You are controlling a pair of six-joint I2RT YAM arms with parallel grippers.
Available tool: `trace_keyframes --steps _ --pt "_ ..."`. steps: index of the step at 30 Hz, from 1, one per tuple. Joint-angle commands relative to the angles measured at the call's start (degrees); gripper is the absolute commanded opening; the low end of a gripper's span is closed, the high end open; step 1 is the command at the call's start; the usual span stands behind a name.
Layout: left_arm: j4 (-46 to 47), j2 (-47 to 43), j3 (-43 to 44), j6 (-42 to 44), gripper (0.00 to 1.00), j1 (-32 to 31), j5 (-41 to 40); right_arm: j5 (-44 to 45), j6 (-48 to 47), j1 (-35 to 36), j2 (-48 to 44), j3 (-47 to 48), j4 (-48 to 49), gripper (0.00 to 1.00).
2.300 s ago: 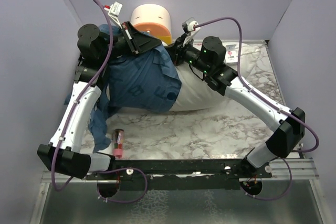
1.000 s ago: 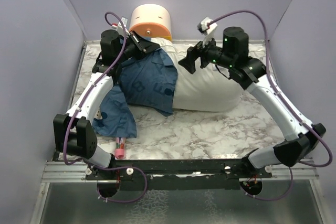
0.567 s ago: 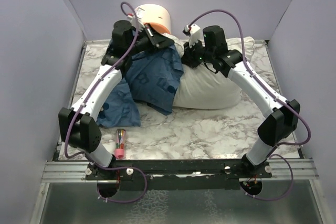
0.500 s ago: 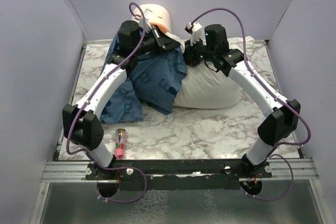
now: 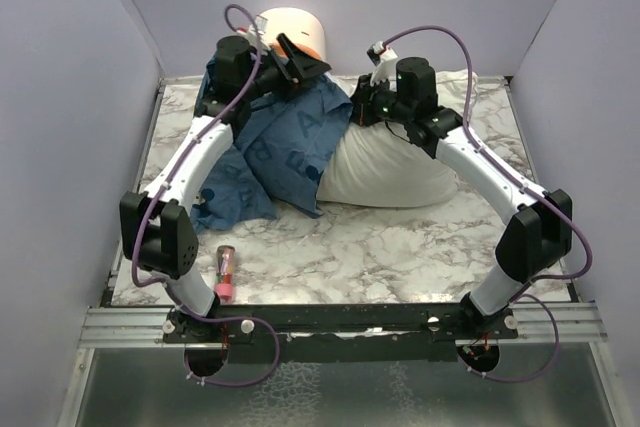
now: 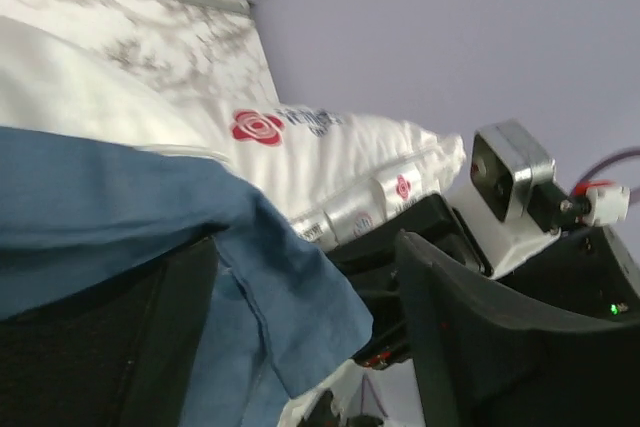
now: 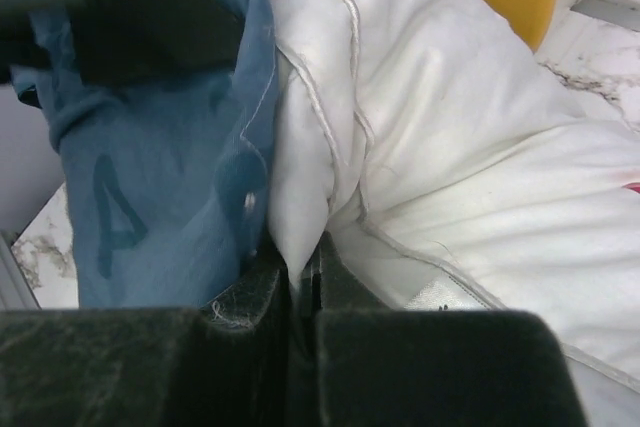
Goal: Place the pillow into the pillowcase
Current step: Stuff the pillow into the pillowcase.
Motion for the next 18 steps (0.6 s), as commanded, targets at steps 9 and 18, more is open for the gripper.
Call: trace_keyframes --steps 9,18 --pt "-22.68 -24.86 -8.28 26.57 0.91 4.45 -11.61 0.11 -1.12 -2.28 4.24 5.06 -2.3 0.02" --pt "-40.4 -30.87 -13.61 31.33 0.96 -26.36 -54.98 -1.84 -0.04 -2.32 4.85 4.44 -1.88 0.02"
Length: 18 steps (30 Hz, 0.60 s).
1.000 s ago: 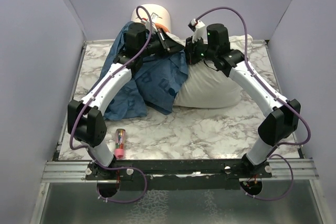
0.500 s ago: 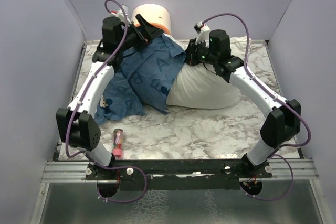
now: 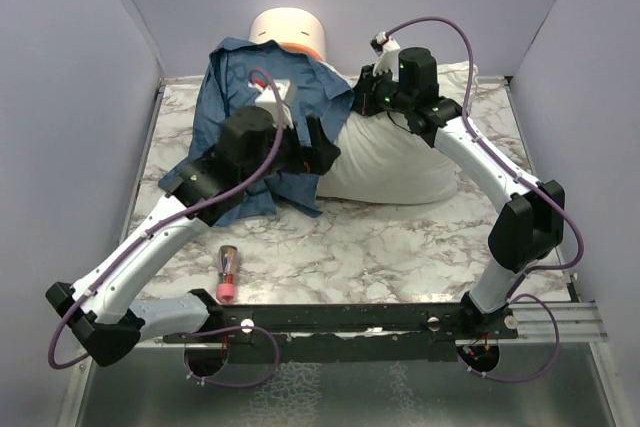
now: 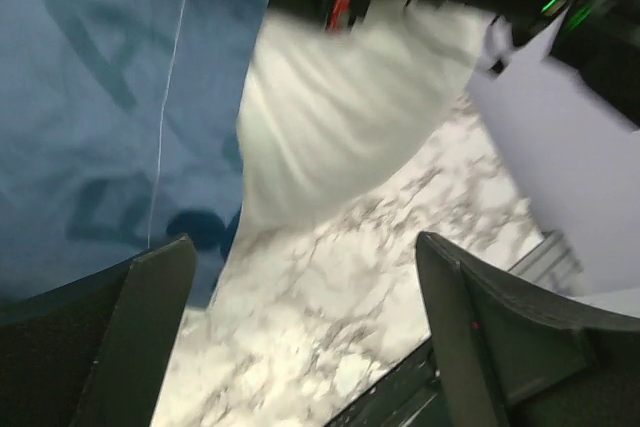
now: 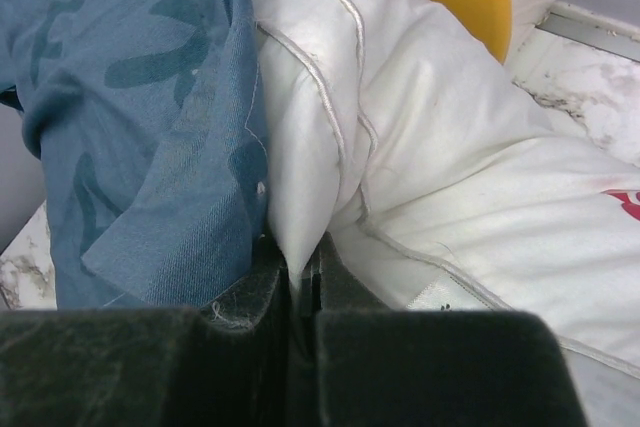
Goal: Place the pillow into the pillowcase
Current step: Stuff the pillow into the pillowcase.
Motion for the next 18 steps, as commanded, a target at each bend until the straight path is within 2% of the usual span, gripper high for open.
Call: trace_keyframes --steps 1,5,8,15,18 --pt "-10.15 0.83 -3.69 3.73 0.99 -9.72 -27.64 -1.65 0.87 0.24 1.04 -0.54 -0.91 0.02" --pt "-5.94 5.37 -4.01 8.51 0.99 -12.06 -33.71 -1.25 0.96 0.24 0.76 -1.51 -0.89 0.02" --pt "-5.92 10.65 -2.76 6.4 0.99 -12.12 -41.96 -1.09 1.37 0.24 0.46 -2.03 -0.73 0.03" --pt "-2.8 15.51 -4.28 3.56 0.98 -12.87 -41.98 -1.05 2.06 0.24 0.34 -2.91 -0.52 0.03" --pt "-6.38 18.65 -3.15 1.15 0.9 -12.88 -45.31 -1.47 2.03 0.24 0.54 -2.63 -0.86 0.03"
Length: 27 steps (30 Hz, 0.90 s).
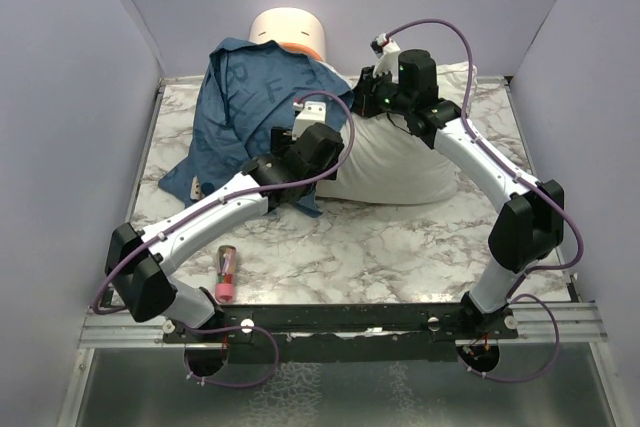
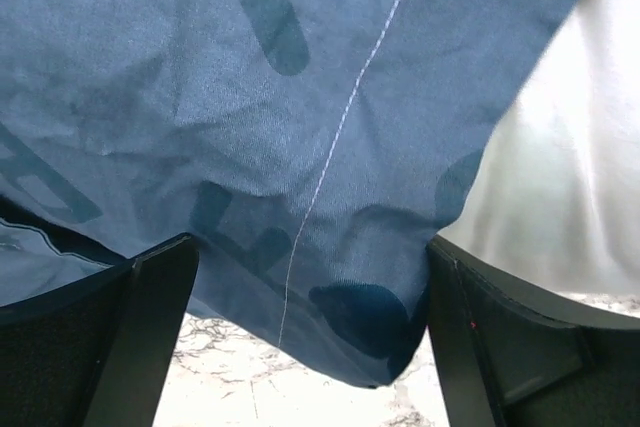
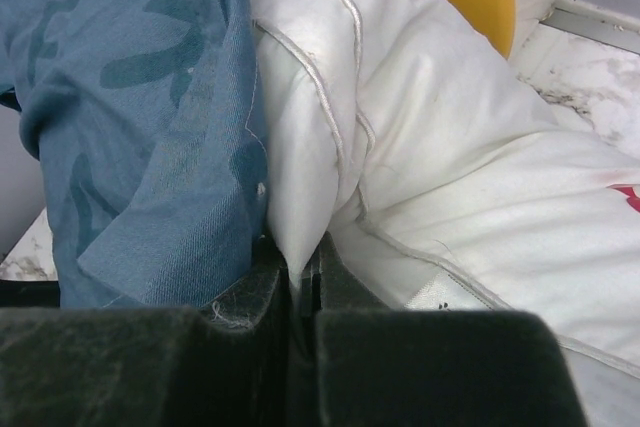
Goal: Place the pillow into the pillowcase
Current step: Stuff the pillow into the pillowcase.
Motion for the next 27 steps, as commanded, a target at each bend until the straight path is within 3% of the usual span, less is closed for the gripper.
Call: trace_keyframes --steps 1,4,5,7,10,14,17,22,27 --pt "-2.78 3.29 1.57 -3.74 0.84 -0.34 -7.84 -1.36 1.12 0.26 0.74 -1.37 -2.17 0.03" --pt "-5.8 4.1 4.69 -4.26 0.56 -0.32 -9.87 -1.31 0.9 0.26 0.49 -1.48 -2.49 0.03" --pt "-5.18 3.16 4.93 -3.43 0.4 -0.32 -9.69 -1.27 0.82 0.26 0.31 -1.61 -2.49 0.03" --pt "-2.32 0.3 5.02 -0.4 0.15 -0.38 -8.03 -0.99 0.41 0.26 -0.12 -1.96 -2.64 0.03" --pt "2.71 -5.03 6.0 7.19 0.02 -0.23 1.57 -1.42 -0.25 0.26 -0.72 -2.24 -2.19 0.02" --pt "12.78 -11.2 7.16 11.27 0.0 0.43 16.86 -5.94 2.69 0.09 -2.76 -3.55 4.27 0.01" --pt "15.07 -9.69 13.79 8.69 0.0 2.51 28.86 -8.42 7.57 0.08 -4.03 -2.36 9.53 0.01" --pt "20.18 -3.78 22.24 0.28 0.0 4.86 45.37 -10.68 13.7 0.07 -6.91 1.99 14.88 0.01" --pt "30.63 -5.22 14.76 -13.71 0.0 13.82 55.26 -7.71 13.48 0.17 -14.26 2.29 13.01 0.01"
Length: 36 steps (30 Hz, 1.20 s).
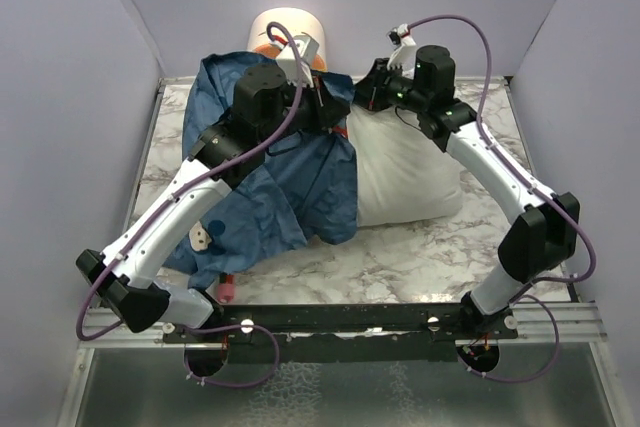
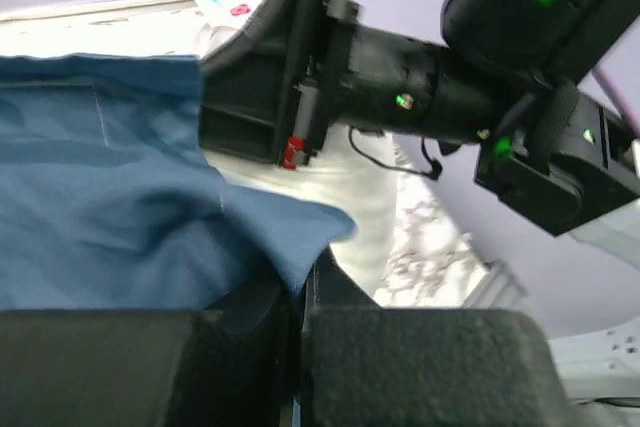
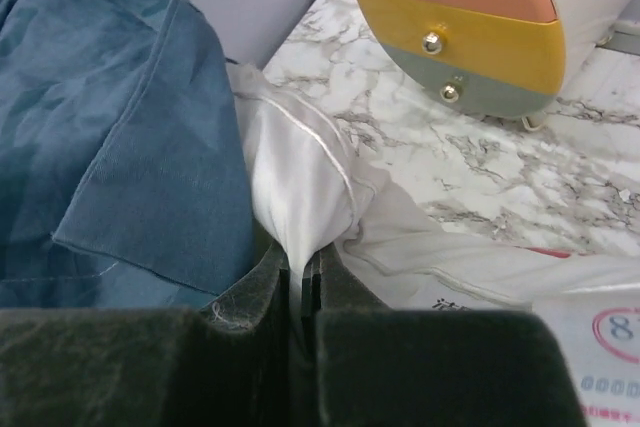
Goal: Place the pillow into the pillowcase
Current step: Stuff the pillow into the pillowcase.
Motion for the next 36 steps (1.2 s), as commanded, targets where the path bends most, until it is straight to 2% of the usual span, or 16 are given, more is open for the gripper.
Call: trace_keyframes --steps 1,4,7,11,15,16,18,21,23,28,31,33,36 --pt "23.74 -2.31 -5.62 -15.79 0.0 7.61 17.2 -1.69 2.83 1.88 -11.4 2.76 5.97 0.01" --pt "27.67 -2.25 -14.02 -20.64 0.0 11.88 19.97 1.48 -1.72 1.83 -13.26 -1.84 0.31 0.01" --pt "27.4 -0.2 -18.34 -22.02 0.0 14.42 20.82 3.04 -5.12 1.88 -15.41 -6.25 -2.54 0.04" --pt "24.25 2.76 -16.35 -19.11 0.0 16.78 18.4 5.36 -10.14 1.87 -18.26 -6.57 -7.12 0.3" --pt "18.86 6.12 -10.49 -16.87 0.0 18.13 14.83 6.52 -13.9 1.87 -21.23 -5.06 -9.93 0.58" --pt "17.51 6.76 -8.97 -16.52 0.03 18.25 14.25 6.03 -14.61 1.87 -22.15 -4.82 -10.38 0.65" --pt "14.81 6.99 -6.51 -15.29 0.33 18.27 12.69 4.69 -16.12 1.86 -24.0 -4.85 -10.97 0.75" --pt "10.98 4.15 -5.24 -11.42 0.67 18.35 7.41 2.65 -17.97 1.88 -27.5 -5.82 -10.54 0.85" --pt "9.86 0.63 -6.78 -9.26 0.76 18.99 4.74 0.08 -19.55 1.85 -29.58 -6.77 -9.94 0.86" --pt "10.26 -8.61 -14.93 -6.62 0.74 20.91 12.58 -10.72 -21.47 1.88 -32.03 -10.69 -10.34 0.87" --pt "10.36 -14.16 -23.09 -9.47 0.73 20.42 15.43 -12.93 -21.76 1.88 -34.36 -15.57 -9.74 0.87" --pt "11.32 -18.33 -29.17 -10.97 0.72 18.21 12.73 -12.39 -22.4 1.88 -36.45 -19.16 -8.94 0.87" --pt "12.07 -23.48 -36.54 -11.45 0.73 9.91 1.51 -11.04 -23.72 1.88 -38.06 -22.09 -11.05 0.86"
